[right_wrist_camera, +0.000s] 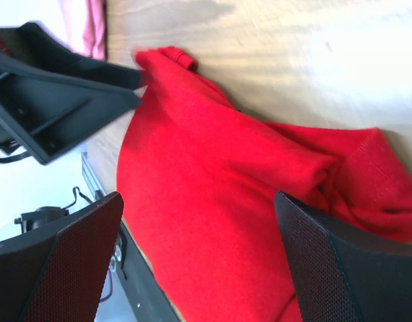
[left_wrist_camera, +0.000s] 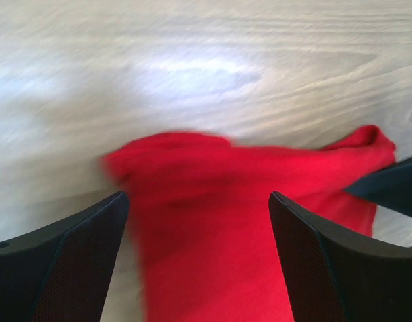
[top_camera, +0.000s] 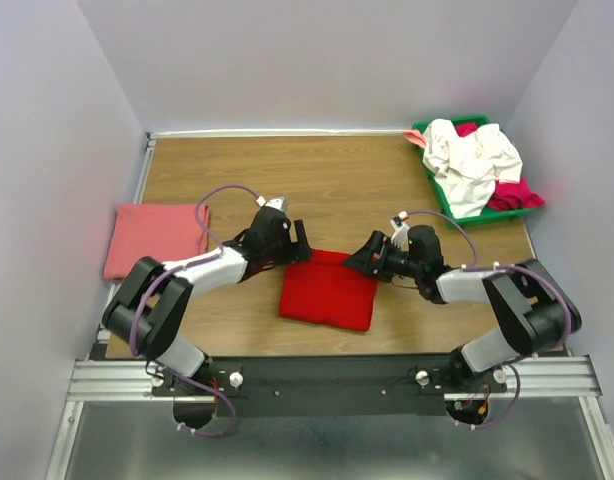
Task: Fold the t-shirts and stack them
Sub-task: Neatly place the folded tshirt to the corner
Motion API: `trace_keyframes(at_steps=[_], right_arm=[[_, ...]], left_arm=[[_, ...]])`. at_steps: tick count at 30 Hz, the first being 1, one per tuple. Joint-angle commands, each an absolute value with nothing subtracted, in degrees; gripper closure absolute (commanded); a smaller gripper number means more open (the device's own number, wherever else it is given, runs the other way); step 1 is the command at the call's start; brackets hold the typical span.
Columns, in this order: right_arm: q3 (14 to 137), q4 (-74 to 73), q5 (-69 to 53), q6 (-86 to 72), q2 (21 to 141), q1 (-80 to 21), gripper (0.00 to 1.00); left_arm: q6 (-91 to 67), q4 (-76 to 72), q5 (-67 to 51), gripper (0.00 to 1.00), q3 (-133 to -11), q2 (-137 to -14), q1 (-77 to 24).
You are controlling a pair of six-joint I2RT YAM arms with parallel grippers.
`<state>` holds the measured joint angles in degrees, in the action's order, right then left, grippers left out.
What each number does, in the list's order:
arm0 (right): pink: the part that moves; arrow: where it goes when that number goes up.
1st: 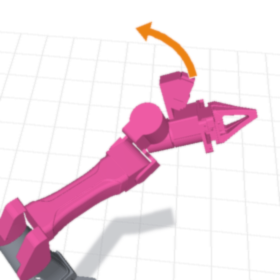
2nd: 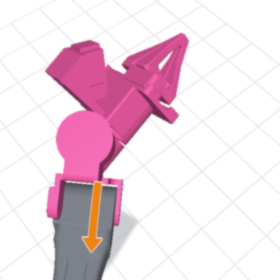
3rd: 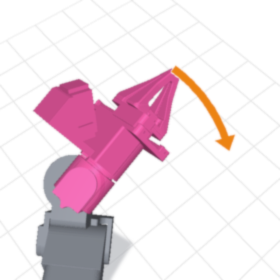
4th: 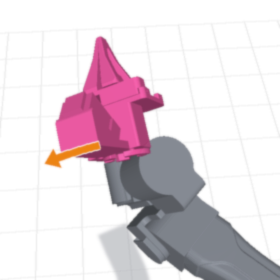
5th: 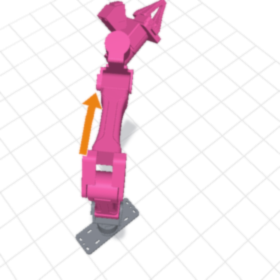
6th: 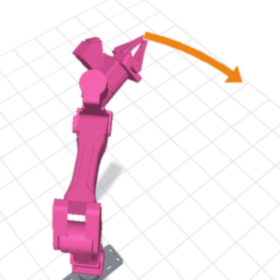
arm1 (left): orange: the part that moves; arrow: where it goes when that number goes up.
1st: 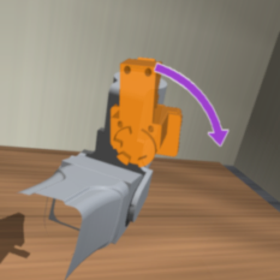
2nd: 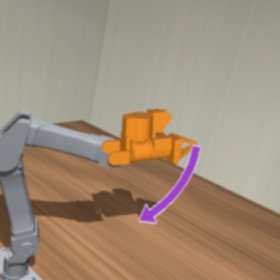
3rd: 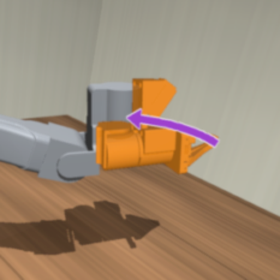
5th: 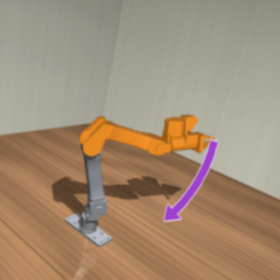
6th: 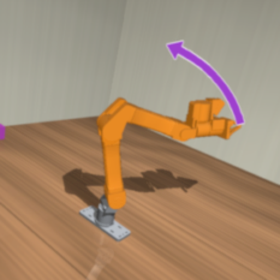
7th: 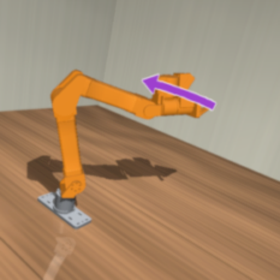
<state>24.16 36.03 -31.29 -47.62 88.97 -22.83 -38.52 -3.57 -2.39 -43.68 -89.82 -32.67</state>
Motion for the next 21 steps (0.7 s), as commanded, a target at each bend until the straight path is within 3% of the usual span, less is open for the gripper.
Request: trace_keyframes(at_steps=[1,7,12,17,21], right_arm=[[21.4,22.3,-25.2,-47.7,79.0,-22.8,0.0],[18.9,7.9,-14.9,-49.7,52.4,-22.9,0.0],[14.7,-2.3,-7.3,-54.3,29.6,-23.0,0.0],[13.7,-5.4,-6.1,-56.2,22.1,-23.0,0.0],[14.3,-6.8,-6.9,-56.4,23.3,-23.0,0.0]], left_arm=[[-40.4,5.9,2.5,0.07,-41.2,-81.8,-32.3],[-45.5,10.5,7.4,0.06,-37.5,-71.4,-35.5],[-46.1,8.6,6.2,0.06,-34.5,-72.0,-37.3],[-46.3,6.3,5.4,0.09,-34.7,-77.4,-38.0],[-46.1,5.5,4.8,0.19,-35.9,-82.7,-38.8]])
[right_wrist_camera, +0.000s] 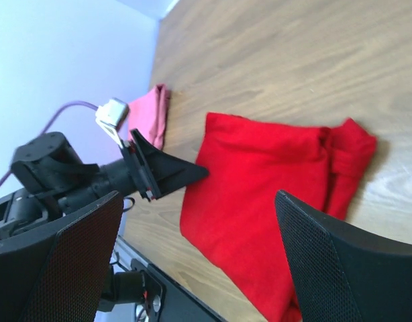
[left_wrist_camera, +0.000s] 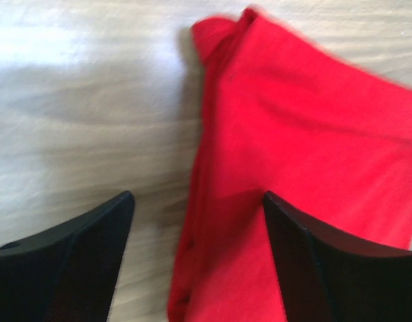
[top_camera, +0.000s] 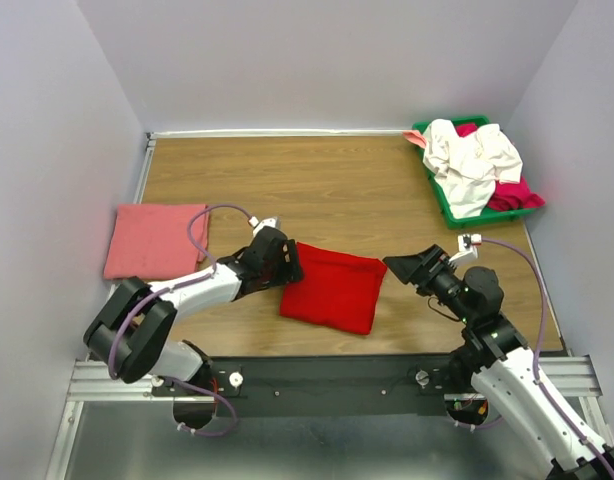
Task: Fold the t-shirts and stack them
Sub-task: Neatly place the folded tshirt to the corner
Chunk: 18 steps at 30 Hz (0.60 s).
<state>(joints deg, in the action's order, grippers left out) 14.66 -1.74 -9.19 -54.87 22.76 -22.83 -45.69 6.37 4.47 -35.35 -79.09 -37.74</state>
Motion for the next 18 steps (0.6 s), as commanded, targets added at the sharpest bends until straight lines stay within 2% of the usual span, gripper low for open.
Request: trace_keyframes(at_steps=[1,11,14,15,18], right_arm=[[14.2,-6.9,-6.9,-56.5,24.1,-23.1,0.0],[14.8,-7.2,-5.0,-57.0,29.9,-23.0,0.0],[14.3,-7.5,-3.8,-57.0,28.9,-22.9,0.0],[14.2,-7.6,-3.5,-56.9,28.7,-23.1,0.0],[14.3,-8.2,-2.3,-56.0,28.3,-23.1,0.0]], left_arm=[[-46.1,5.2,4.7,0.21,-36.2,-83.5,-39.3],[-48.8,9.3,8.8,0.55,-41.9,-93.4,-48.6],[-50.2,14.2,14.1,0.97,-45.7,-96.0,-51.5],[-49.9,15.2,15.1,1.0,-46.7,-96.7,-51.9],[-49.5,19.5,21.0,1.0,-50.6,-98.7,-53.1]])
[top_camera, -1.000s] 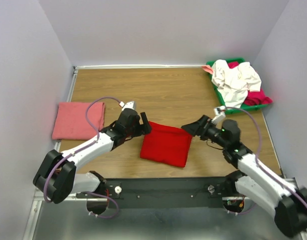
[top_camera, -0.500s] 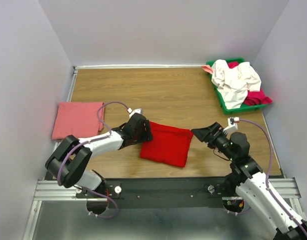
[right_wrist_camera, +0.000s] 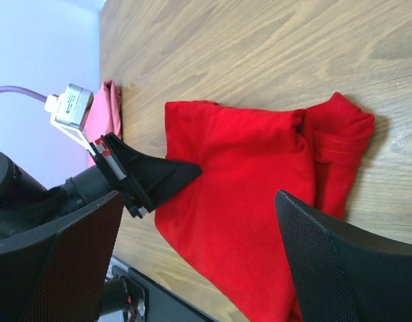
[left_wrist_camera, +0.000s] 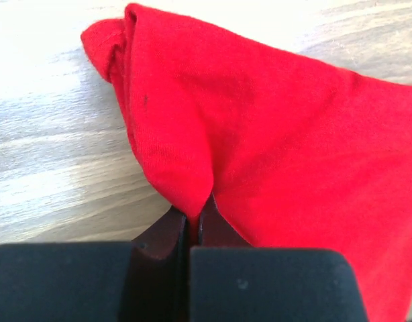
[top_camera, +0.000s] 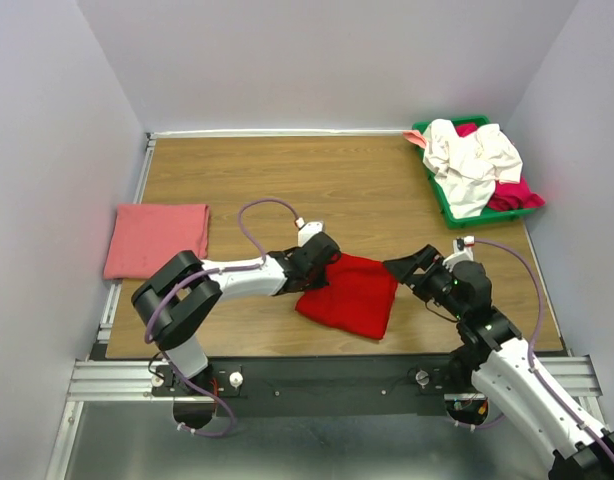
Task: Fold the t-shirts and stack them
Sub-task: Neatly place the folded tshirt to the corner
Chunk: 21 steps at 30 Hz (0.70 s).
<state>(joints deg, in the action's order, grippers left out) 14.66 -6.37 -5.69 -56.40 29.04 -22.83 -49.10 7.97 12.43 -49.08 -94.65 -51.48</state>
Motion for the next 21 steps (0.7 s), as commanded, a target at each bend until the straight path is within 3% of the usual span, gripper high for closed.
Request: trace_keyframes(at_steps=[1,10,16,21], right_arm=[[14.5,-8.3,-1.8,-55.6,28.5,-23.0,0.0],[20.0,-10.8,3.6,-48.7,35.1,-23.0,0.0],[24.3,-11.4,4.0,-44.9,42.3,-23.0,0.0],[24.2,-11.4,4.5,-44.8,44.3,-23.0,0.0]], left_arm=[[-49.5,21.9,25.7,1.0,-52.5,-99.0,-53.0],[-38.6,27.4,52.1,1.0,-59.2,-92.7,-51.8],[-17.6,18.9,54.8,1.0,-58.9,-86.4,-46.9],[-15.8,21.2,51.3,1.0,-62.0,-84.8,-35.7]])
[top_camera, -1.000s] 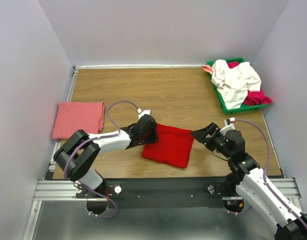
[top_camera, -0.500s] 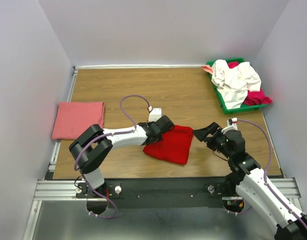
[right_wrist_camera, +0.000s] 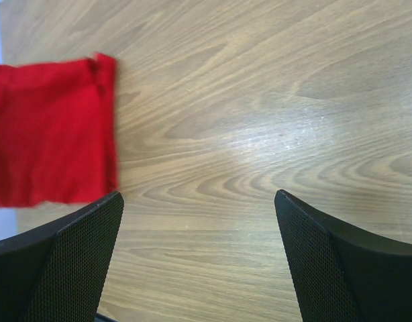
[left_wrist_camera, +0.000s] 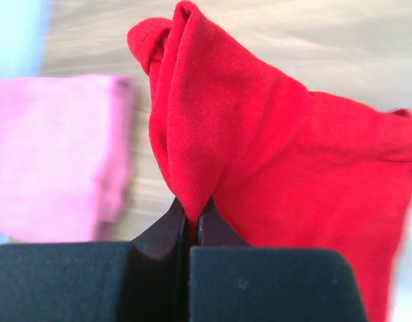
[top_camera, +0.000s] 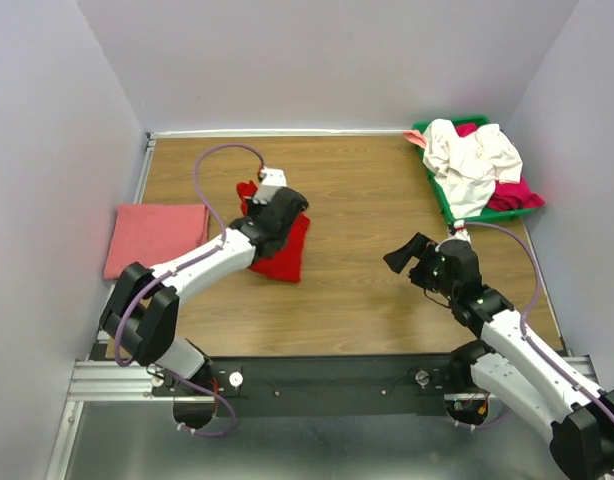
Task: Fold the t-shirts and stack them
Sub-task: Neatly place the folded tshirt to the corner
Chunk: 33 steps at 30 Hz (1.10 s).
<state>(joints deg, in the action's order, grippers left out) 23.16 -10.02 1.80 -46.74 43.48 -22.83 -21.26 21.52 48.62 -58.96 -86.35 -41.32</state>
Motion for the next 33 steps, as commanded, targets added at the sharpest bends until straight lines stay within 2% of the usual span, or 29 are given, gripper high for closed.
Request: trace_keyframes(at_steps=[1,5,10,12,17,20,23,33], right_arm=[[24.1,-11.3,4.7,-44.9,44.4,-23.0,0.0],[22.1,-11.3,4.8,-45.7,43.0,-23.0,0.0],[21.4,-11.4,4.0,-46.0,39.2,-23.0,0.0],[21.2,-11.4,3.3,-45.9,37.2,-22.9,0.0],[20.6,-11.5,2.0,-45.8,34.8,-23.0,0.0],[20.2,-11.5,2.6,-45.7,34.1,-22.9,0.0],[20.0,-11.5,3.9,-46.0,34.2,-23.0,0.0],[19.9,-11.6,4.2,-45.8,33.1,-23.0,0.0]], left_arm=[[-15.0,21.1,48.8,1.0,-63.7,-85.1,-34.7],[-10.6,29.1,55.6,1.0,-69.0,-88.3,-33.8],[-6.7,35.5,58.1,1.0,-72.8,-88.5,-31.0],[-7.0,34.8,56.8,1.0,-73.5,-87.4,-29.5],[4.1,24.9,47.7,1.0,-67.7,-82.7,-26.4],[7.6,24.4,49.6,1.0,-66.5,-82.3,-24.7],[9.7,25.7,42.6,1.0,-67.9,-80.9,-20.4],[17.5,27.8,38.1,1.0,-66.6,-78.3,-16.4]])
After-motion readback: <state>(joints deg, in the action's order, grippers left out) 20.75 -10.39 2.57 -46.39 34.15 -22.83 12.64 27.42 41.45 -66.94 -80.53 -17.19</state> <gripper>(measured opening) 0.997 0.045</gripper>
